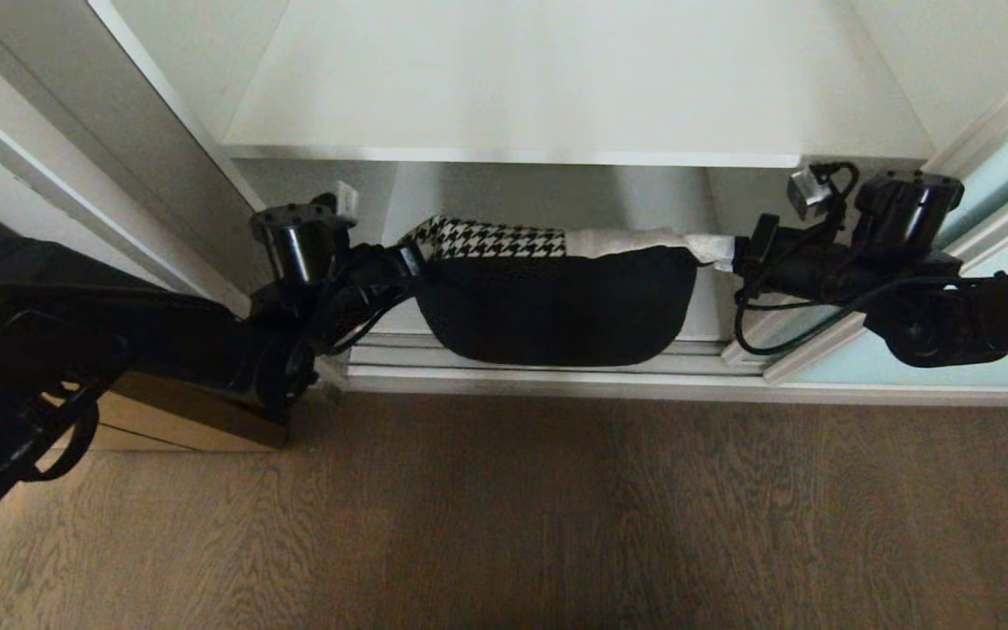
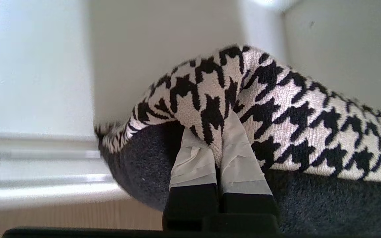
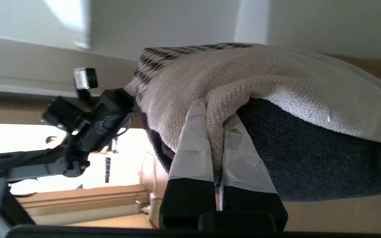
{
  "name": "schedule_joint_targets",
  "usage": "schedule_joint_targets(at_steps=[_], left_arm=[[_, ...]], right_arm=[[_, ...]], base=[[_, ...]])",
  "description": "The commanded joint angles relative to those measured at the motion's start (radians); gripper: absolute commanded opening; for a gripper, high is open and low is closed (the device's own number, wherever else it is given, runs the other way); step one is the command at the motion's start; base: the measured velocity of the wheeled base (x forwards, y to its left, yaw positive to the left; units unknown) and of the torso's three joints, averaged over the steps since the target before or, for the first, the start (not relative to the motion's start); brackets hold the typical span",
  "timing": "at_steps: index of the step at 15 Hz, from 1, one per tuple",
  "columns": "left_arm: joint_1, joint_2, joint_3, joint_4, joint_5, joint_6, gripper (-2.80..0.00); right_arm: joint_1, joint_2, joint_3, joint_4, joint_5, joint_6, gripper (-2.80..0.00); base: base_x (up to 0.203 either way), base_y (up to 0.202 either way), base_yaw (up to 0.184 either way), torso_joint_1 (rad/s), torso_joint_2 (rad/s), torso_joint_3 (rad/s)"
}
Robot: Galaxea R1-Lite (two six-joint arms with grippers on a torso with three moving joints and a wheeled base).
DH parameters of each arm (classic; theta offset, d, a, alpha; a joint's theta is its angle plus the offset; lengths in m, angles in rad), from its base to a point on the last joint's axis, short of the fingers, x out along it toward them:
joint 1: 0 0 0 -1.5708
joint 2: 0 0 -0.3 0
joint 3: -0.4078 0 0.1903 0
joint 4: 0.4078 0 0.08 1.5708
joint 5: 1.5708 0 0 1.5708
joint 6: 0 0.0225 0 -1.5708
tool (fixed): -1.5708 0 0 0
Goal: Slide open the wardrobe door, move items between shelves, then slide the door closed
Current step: Place the pillow on the lower shelf
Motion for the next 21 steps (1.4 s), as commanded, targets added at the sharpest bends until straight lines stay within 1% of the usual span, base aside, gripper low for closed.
schedule_joint_targets(at_steps=[1, 3, 4, 6, 7, 9, 11, 12, 14, 16, 18, 19, 20, 21], left_arm=[[0.001, -0.042, -0.078, 0.049, -0.003, -0.002, -2.8], [0.001, -0.062, -0.137, 0.082, -0.003, -0.003, -2.8], [0.001, -0.08, -0.149, 0.101, -0.004, -0.003, -2.8], [0.0, -0.094, -0.131, 0.11, -0.005, -0.003, -2.8], [0.0, -0.096, -0.101, 0.104, -0.004, -0.002, -2.8], [0.0, -0.09, -0.009, 0.054, -0.008, 0.0, -2.8], [0.002, -0.017, 0.094, -0.042, -0.021, 0.004, -2.8], [0.003, 0.033, 0.126, -0.092, -0.024, 0.012, -2.8], [0.014, 0.141, 0.153, -0.188, -0.031, 0.033, -2.8], [0.035, 0.183, 0.153, -0.22, -0.037, 0.044, -2.8], [0.038, 0.162, 0.157, -0.218, -0.039, 0.043, -2.8], [0.037, 0.141, 0.183, -0.217, -0.044, 0.043, -2.8], [0.037, 0.117, 0.227, -0.215, -0.076, 0.041, -2.8], [0.037, 0.086, 0.259, -0.204, -0.147, 0.038, -2.8]], right_arm=[[0.0, -0.033, -0.044, -0.005, 0.014, 0.039, -2.8], [-0.005, -0.065, -0.065, -0.014, 0.044, 0.082, -2.8], [-0.014, -0.075, -0.073, -0.015, 0.052, 0.088, -2.8], [-0.025, -0.075, -0.065, -0.014, 0.061, 0.089, -2.8], [-0.034, -0.073, -0.05, -0.017, 0.063, 0.087, -2.8], [-0.042, -0.049, -0.021, -0.019, 0.076, 0.086, -2.8], [-0.046, 0.036, -0.008, -0.044, 0.092, 0.081, -2.8], [-0.05, 0.091, -0.003, -0.074, 0.098, 0.08, -2.8], [-0.062, 0.184, 0.01, -0.141, 0.109, 0.08, -2.8], [-0.068, 0.196, 0.044, -0.163, 0.139, 0.078, -2.8], [-0.079, 0.186, 0.068, -0.176, 0.151, 0.076, -2.8], [-0.085, 0.178, 0.093, -0.187, 0.164, 0.076, -2.8], [-0.089, 0.168, 0.13, -0.197, 0.183, 0.076, -2.8], [-0.091, 0.16, 0.167, -0.214, 0.205, 0.076, -2.8]], base=[[0.0, 0.0, 0.0, 0.0, 0.0, 0.0], [0.0, 0.0, 0.0, 0.0, 0.0, 0.0], [0.0, 0.0, 0.0, 0.0, 0.0, 0.0], [0.0, 0.0, 0.0, 0.0, 0.0, 0.0], [0.0, 0.0, 0.0, 0.0, 0.0, 0.0], [0.0, 0.0, 0.0, 0.0, 0.0, 0.0], [0.0, 0.0, 0.0, 0.0, 0.0, 0.0], [0.0, 0.0, 0.0, 0.0, 0.0, 0.0], [0.0, 0.0, 0.0, 0.0, 0.0, 0.0], [0.0, 0.0, 0.0, 0.0, 0.0, 0.0], [0.0, 0.0, 0.0, 0.0, 0.0, 0.0], [0.0, 0.0, 0.0, 0.0, 0.0, 0.0], [0.0, 0.0, 0.0, 0.0, 0.0, 0.0], [0.0, 0.0, 0.0, 0.0, 0.0, 0.0]])
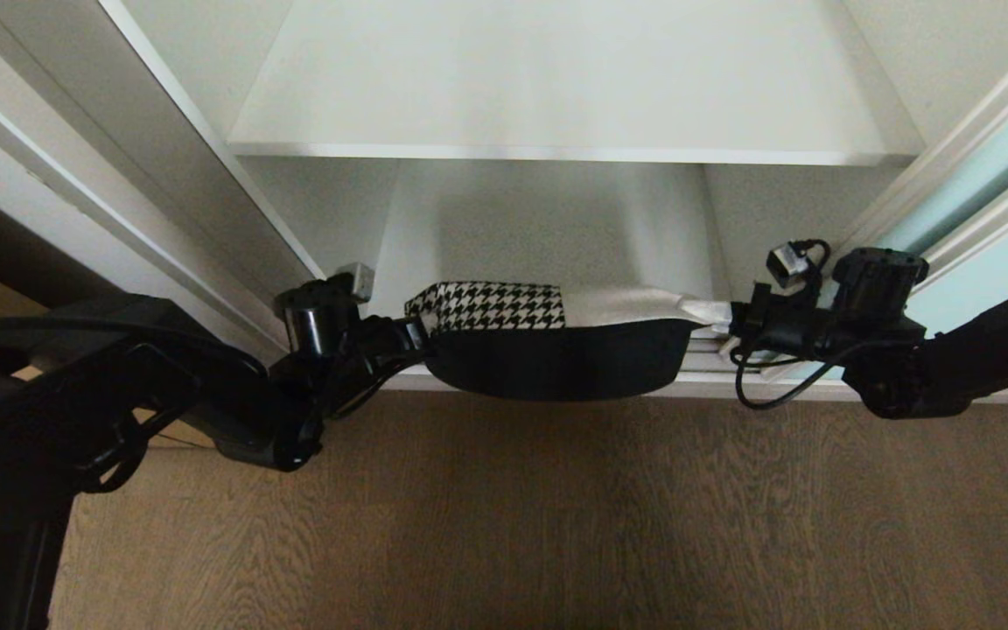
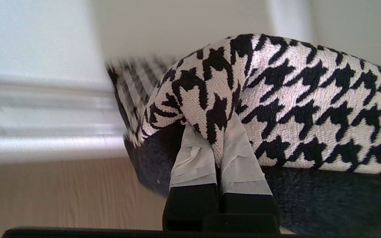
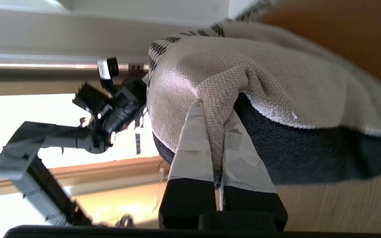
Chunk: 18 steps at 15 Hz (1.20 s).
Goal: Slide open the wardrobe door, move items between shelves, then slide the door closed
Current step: Place the pillow on the lower shelf
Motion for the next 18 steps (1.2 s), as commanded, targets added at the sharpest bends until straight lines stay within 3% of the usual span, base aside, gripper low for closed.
schedule_joint_targets(at_steps=[1, 10, 14, 18], left_arm=[[0.002, -0.058, 0.045, 0.046, -0.104, -0.01, -2.8], [-0.007, -0.116, -0.177, 0.004, -0.105, -0.012, -2.8], [-0.006, -0.078, -0.266, -0.002, -0.124, -0.009, -2.8], [0.001, 0.078, -0.259, -0.093, -0.137, -0.009, -2.8]], right_arm=[[-0.007, -0.009, 0.065, -0.057, 0.034, 0.006, -2.8], [-0.009, -0.125, 0.131, -0.332, 0.06, 0.024, -2.8], [-0.009, -0.078, 0.156, -0.544, 0.1, 0.133, -2.8], [-0.014, 0.087, 0.077, -0.584, 0.113, 0.204, -2.8]], base=[[0.0, 0.0, 0.0, 0.0, 0.0, 0.0], [0.0, 0.0, 0.0, 0.0, 0.0, 0.0], [0.0, 0.0, 0.0, 0.0, 0.0, 0.0], [0.0, 0.0, 0.0, 0.0, 0.0, 0.0]])
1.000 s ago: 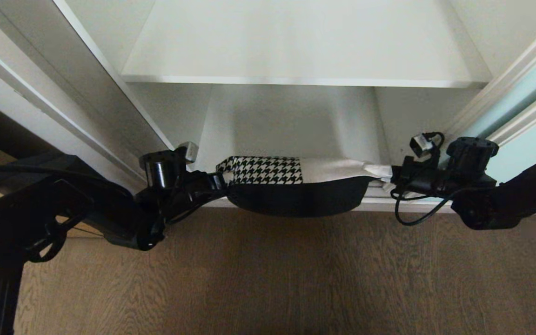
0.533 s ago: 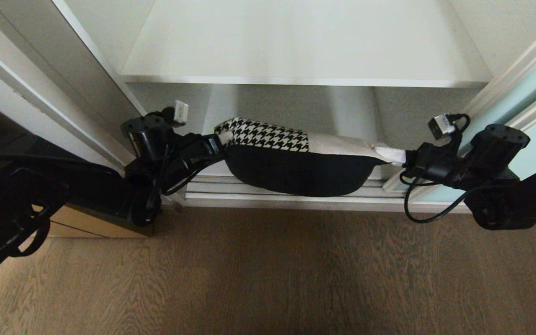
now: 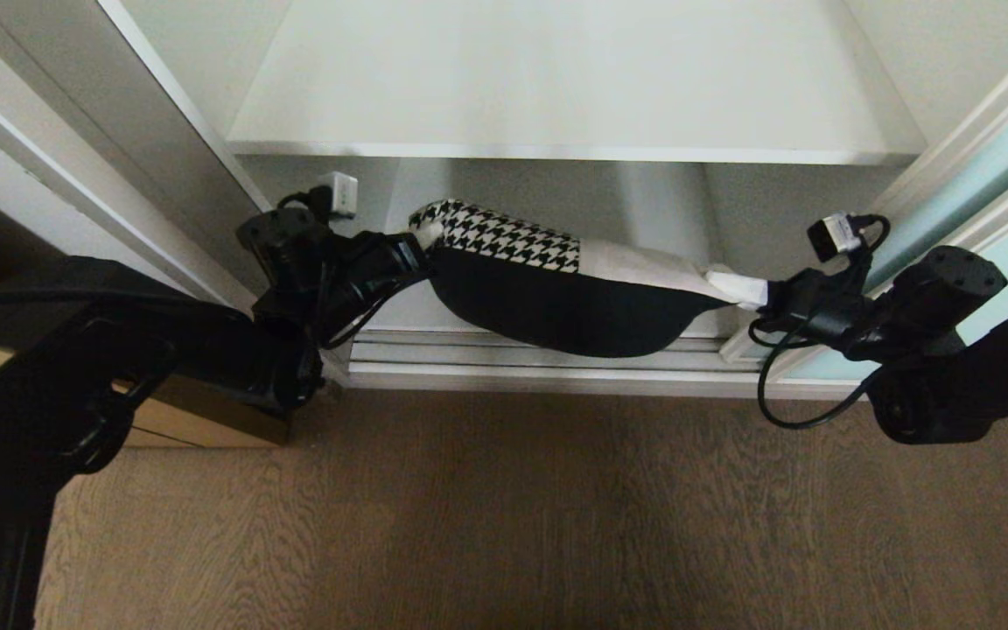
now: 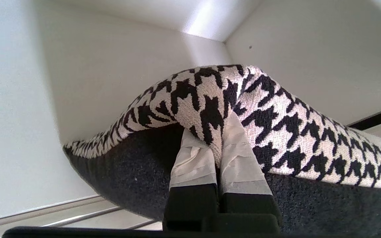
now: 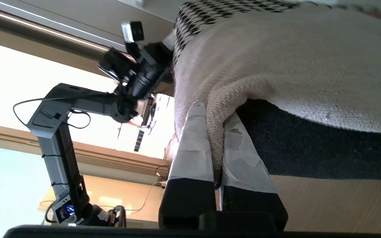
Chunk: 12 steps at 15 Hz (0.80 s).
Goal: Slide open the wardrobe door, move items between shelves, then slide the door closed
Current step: Place the pillow on the lower shelf
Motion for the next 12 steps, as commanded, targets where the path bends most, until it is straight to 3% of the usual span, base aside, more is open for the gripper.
schedule_joint_targets(at_steps=[1, 3, 6, 9, 12], left_arm=[[0.012, 0.142, -0.003, -0.022, -0.003, 0.0, -2.8], [0.04, 0.252, -0.049, -0.005, -0.006, 0.023, -2.8], [0.065, 0.28, -0.097, 0.142, -0.009, 0.029, -2.8], [0.066, 0.267, -0.097, 0.283, 0.0, 0.026, -2.8], [0.071, 0.249, -0.163, 0.475, 0.065, 0.014, -2.8]], right_arm=[[-0.008, 0.155, -0.084, -0.008, 0.011, 0.012, -2.8], [-0.024, 0.241, -0.195, 0.057, 0.016, 0.015, -2.8], [-0.032, 0.27, -0.232, 0.19, 0.019, 0.016, -2.8], [-0.037, 0.301, -0.351, 0.385, 0.019, 0.016, -2.8], [-0.04, 0.33, -0.492, 0.632, 0.014, 0.012, -2.8]], base=[[0.0, 0.0, 0.0, 0.0, 0.0, 0.0], [0.0, 0.0, 0.0, 0.0, 0.0, 0.0], [0.0, 0.0, 0.0, 0.0, 0.0, 0.0], [0.0, 0.0, 0.0, 0.0, 0.0, 0.0], [0.0, 0.0, 0.0, 0.0, 0.0, 0.0]])
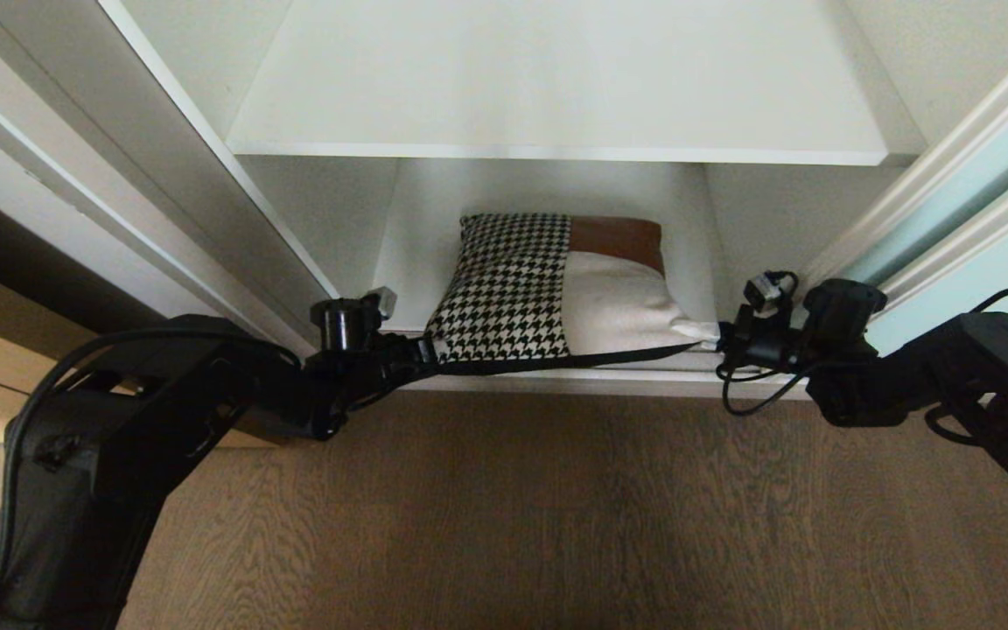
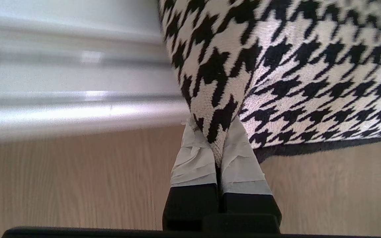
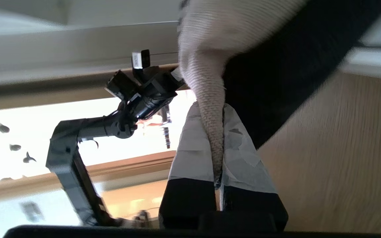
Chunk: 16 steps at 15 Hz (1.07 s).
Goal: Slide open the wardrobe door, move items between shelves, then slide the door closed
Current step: Place the pillow on the lower shelf
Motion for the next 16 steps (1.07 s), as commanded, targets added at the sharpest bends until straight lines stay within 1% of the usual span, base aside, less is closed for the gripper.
schedule_joint_targets(at_steps=[1, 3, 6, 9, 10, 11, 13, 14, 16], left_arm=[[0.006, 0.006, -0.064, 0.092, 0.046, -0.011, -2.8], [0.01, 0.033, -0.119, 0.168, 0.058, -0.016, -2.8], [0.007, 0.035, -0.112, 0.179, 0.062, -0.004, -2.8], [0.007, 0.045, -0.106, 0.163, 0.11, -0.009, -2.8], [0.007, 0.051, -0.097, 0.13, 0.111, -0.004, -2.8], [0.007, 0.056, -0.075, 0.073, 0.112, -0.001, -2.8], [0.007, 0.075, -0.02, -0.112, 0.11, 0.003, -2.8], [0.007, 0.081, 0.011, -0.155, 0.108, 0.011, -2.8], [0.007, 0.081, 0.011, -0.146, 0.105, 0.017, -2.8]], right_arm=[[-0.002, 0.048, -0.09, 0.131, 0.002, 0.002, -2.8], [-0.002, 0.063, -0.099, 0.133, 0.001, 0.001, -2.8], [-0.002, 0.059, -0.088, 0.13, -0.002, 0.001, -2.8], [0.001, 0.056, -0.084, 0.132, -0.006, 0.001, -2.8], [0.001, 0.058, -0.086, 0.132, -0.006, 0.002, -2.8], [0.002, 0.058, -0.087, 0.132, -0.009, 0.0, -2.8], [0.002, 0.058, -0.085, 0.132, -0.014, 0.0, -2.8], [0.002, 0.058, -0.085, 0.132, -0.014, 0.0, -2.8], [0.002, 0.058, -0.085, 0.132, -0.014, 0.0, -2.8]], base=[[0.0, 0.0, 0.0, 0.0, 0.0, 0.0], [0.0, 0.0, 0.0, 0.0, 0.0, 0.0], [0.0, 0.0, 0.0, 0.0, 0.0, 0.0], [0.0, 0.0, 0.0, 0.0, 0.0, 0.0], [0.0, 0.0, 0.0, 0.0, 0.0, 0.0], [0.0, 0.0, 0.0, 0.0, 0.0, 0.0], [0.0, 0.0, 0.0, 0.0, 0.0, 0.0], [0.0, 0.0, 0.0, 0.0, 0.0, 0.0], [0.0, 0.0, 0.0, 0.0, 0.0, 0.0]])
